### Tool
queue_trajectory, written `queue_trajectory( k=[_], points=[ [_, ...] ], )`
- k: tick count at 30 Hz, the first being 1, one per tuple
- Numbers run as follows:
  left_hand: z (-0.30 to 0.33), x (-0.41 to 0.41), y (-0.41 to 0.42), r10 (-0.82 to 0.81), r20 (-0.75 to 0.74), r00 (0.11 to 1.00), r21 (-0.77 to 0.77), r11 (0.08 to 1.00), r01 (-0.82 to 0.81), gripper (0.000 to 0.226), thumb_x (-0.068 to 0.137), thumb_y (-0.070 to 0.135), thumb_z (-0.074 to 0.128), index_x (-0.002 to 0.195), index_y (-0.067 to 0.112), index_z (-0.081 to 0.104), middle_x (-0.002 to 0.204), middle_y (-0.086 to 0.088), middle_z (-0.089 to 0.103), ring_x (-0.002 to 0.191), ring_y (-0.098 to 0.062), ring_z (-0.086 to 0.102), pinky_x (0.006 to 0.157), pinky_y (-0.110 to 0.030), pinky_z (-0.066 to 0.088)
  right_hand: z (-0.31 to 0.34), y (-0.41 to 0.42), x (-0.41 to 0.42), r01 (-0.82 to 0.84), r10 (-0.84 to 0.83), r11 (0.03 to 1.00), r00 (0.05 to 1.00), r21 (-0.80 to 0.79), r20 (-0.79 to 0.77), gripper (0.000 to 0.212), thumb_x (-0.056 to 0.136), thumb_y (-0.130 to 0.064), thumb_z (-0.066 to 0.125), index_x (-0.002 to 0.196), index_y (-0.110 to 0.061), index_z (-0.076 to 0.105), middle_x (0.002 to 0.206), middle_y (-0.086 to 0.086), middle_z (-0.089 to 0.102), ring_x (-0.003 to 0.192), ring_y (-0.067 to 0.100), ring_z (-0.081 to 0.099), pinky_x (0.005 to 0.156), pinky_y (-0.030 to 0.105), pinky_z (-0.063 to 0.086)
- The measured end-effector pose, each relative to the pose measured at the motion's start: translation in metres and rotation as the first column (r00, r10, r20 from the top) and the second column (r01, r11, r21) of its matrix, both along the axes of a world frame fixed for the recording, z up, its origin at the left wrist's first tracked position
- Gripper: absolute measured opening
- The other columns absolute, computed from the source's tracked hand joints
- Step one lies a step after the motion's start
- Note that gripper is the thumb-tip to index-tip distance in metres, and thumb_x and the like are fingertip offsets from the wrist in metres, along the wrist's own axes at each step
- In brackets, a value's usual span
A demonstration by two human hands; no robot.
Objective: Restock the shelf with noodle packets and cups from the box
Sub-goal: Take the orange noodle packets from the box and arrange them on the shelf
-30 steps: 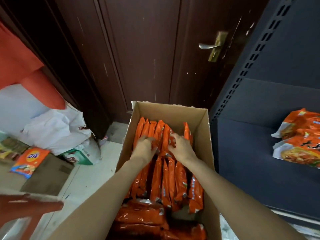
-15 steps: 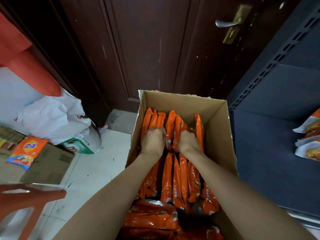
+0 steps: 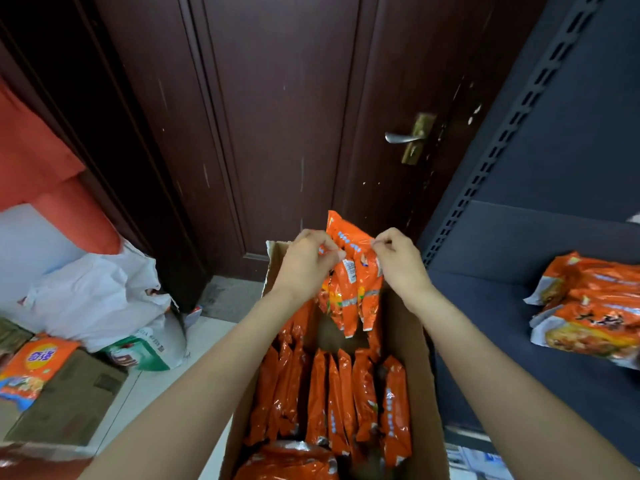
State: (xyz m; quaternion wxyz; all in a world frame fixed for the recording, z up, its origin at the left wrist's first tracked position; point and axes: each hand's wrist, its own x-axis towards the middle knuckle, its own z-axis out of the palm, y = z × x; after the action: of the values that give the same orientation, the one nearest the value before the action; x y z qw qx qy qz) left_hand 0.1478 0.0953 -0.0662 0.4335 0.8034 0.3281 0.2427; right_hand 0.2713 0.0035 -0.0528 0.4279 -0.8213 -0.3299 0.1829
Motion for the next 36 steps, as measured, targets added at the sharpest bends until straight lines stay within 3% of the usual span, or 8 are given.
queue_trajectory(
  k=[5, 8, 12, 16, 19, 25, 28, 36],
  points=[
    [0.048, 0.023, -0.025, 0.042, 0.141, 0.989, -0.045, 0.998, -0.036, 0.014, 0.087, 0.023, 0.066, 0.078, 0.014, 0.061, 0.102, -0.008, 0.056, 0.086, -0.019, 0.063, 0.065, -0.037, 0.060, 0.058, -0.041, 0.012, -0.166, 0.208, 0.967, 0.953, 0.193, -0.222, 0.020, 0.095, -0.033, 0.051, 0.107, -0.022, 0.062, 0.097, -0.002, 0.070, 0.093, 0.014, 0.067, 0.084, 0.029, 0.051],
    [0.076, 0.045, -0.052, 0.038, 0.233, 0.972, -0.131, 0.991, -0.007, 0.013, 0.088, 0.019, 0.065, 0.078, 0.010, 0.061, 0.094, -0.007, 0.059, 0.070, -0.006, 0.059, 0.058, -0.025, 0.059, 0.074, -0.080, 0.030, -0.352, 0.373, 0.924, 0.916, 0.148, -0.149, 0.052, 0.080, -0.024, 0.073, 0.126, -0.030, 0.050, 0.109, -0.009, 0.066, 0.099, 0.005, 0.065, 0.087, 0.026, 0.052],
    [0.103, 0.085, -0.105, 0.042, 0.324, 0.945, -0.276, 0.960, 0.052, 0.013, 0.089, 0.016, 0.063, 0.089, 0.004, 0.063, 0.092, 0.000, 0.061, 0.078, -0.005, 0.062, 0.060, -0.021, 0.058, 0.084, -0.127, 0.058, -0.269, 0.265, 0.962, 0.960, 0.037, 0.095, 0.092, 0.061, -0.028, 0.086, 0.134, -0.041, 0.031, 0.118, -0.007, 0.046, 0.104, 0.004, 0.051, 0.084, 0.021, 0.045],
    [0.105, 0.134, -0.161, 0.001, 0.359, 0.933, -0.338, 0.932, 0.129, 0.014, 0.089, 0.017, 0.064, 0.088, 0.003, 0.065, 0.100, -0.002, 0.060, 0.089, -0.011, 0.063, 0.066, -0.026, 0.060, 0.092, -0.184, 0.097, -0.129, 0.128, 0.991, 0.947, -0.018, 0.294, 0.085, 0.068, -0.019, 0.079, 0.135, -0.036, 0.029, 0.107, -0.004, 0.042, 0.090, 0.004, 0.048, 0.069, 0.012, 0.038],
    [0.097, 0.169, -0.200, -0.016, 0.335, 0.942, -0.413, 0.897, 0.162, 0.014, 0.089, 0.018, 0.064, 0.087, 0.004, 0.064, 0.103, -0.004, 0.060, 0.089, -0.012, 0.062, 0.067, -0.029, 0.060, 0.087, -0.227, 0.132, -0.090, 0.109, 0.993, 0.943, -0.073, 0.314, 0.077, 0.066, -0.015, 0.078, 0.130, -0.029, 0.037, 0.107, -0.001, 0.050, 0.096, 0.014, 0.054, 0.074, 0.022, 0.043],
    [0.060, 0.228, -0.254, -0.005, 0.075, 0.997, -0.487, 0.873, 0.041, 0.024, 0.088, 0.034, 0.063, 0.081, 0.012, 0.056, 0.105, -0.009, 0.063, 0.092, -0.019, 0.063, 0.060, -0.031, 0.059, 0.066, -0.286, 0.191, -0.091, 0.169, 0.961, 0.942, -0.262, 0.291, 0.073, 0.070, -0.015, 0.077, 0.132, -0.017, 0.039, 0.112, 0.000, 0.058, 0.102, 0.017, 0.057, 0.081, 0.024, 0.044],
    [0.041, 0.237, -0.262, 0.029, -0.033, 0.999, -0.449, 0.892, -0.041, 0.030, 0.085, 0.040, 0.063, 0.076, 0.014, 0.051, 0.094, -0.006, 0.065, 0.087, -0.021, 0.065, 0.075, -0.039, 0.059, 0.052, -0.295, 0.208, -0.143, 0.239, 0.926, 0.938, -0.350, 0.251, 0.079, 0.073, -0.015, 0.075, 0.139, -0.016, 0.033, 0.116, 0.001, 0.058, 0.104, 0.017, 0.057, 0.078, 0.020, 0.039],
    [0.008, 0.247, -0.290, -0.219, -0.099, 0.971, -0.588, 0.800, 0.121, 0.048, 0.088, 0.038, 0.060, 0.132, 0.043, 0.039, 0.113, -0.002, 0.065, 0.092, -0.018, 0.068, 0.068, -0.023, 0.052, 0.015, -0.311, 0.248, -0.232, 0.440, 0.806, 0.850, -0.545, 0.289, 0.071, 0.072, -0.014, 0.073, 0.135, -0.023, 0.043, 0.123, 0.002, 0.051, 0.115, 0.023, 0.051, 0.094, 0.036, 0.045]
  ],
)
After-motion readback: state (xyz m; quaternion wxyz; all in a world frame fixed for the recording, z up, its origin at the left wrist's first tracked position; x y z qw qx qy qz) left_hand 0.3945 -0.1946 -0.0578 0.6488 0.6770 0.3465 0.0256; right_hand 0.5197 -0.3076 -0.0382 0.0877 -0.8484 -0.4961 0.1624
